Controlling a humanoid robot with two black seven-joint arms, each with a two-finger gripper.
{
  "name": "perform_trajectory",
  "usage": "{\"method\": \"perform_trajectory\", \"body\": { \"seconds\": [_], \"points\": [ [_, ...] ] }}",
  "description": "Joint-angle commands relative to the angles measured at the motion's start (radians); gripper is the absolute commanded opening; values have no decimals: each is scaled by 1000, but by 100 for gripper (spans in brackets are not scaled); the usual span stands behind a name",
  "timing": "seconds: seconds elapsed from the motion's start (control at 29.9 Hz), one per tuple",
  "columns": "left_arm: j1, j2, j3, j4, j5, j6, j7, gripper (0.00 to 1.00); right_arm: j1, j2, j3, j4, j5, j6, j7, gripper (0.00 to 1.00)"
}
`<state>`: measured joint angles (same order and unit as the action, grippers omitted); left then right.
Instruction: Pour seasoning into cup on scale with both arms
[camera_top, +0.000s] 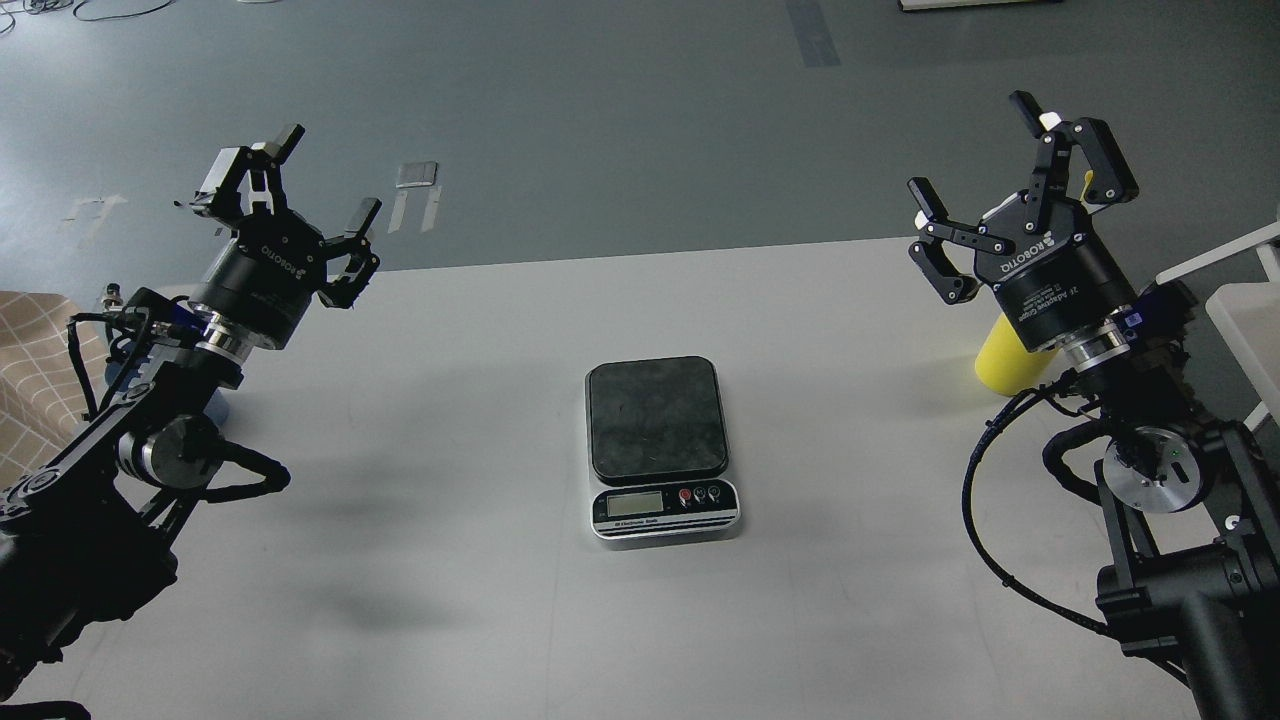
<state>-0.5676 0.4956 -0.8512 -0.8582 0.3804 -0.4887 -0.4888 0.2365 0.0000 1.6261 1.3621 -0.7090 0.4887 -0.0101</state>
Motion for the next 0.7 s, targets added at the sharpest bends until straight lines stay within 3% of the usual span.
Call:
{"method": "perform_trajectory", "body": {
  "seconds": [0.0, 0.67],
  "points": [
    [0, 0, 1, 1, 0, 0, 0, 98, 1, 0, 0, 0, 0, 0, -1, 100],
    [0, 1, 0, 1, 0, 0, 0, 98, 6, 0, 0, -3, -3, 0, -1, 100]
  ]
}}
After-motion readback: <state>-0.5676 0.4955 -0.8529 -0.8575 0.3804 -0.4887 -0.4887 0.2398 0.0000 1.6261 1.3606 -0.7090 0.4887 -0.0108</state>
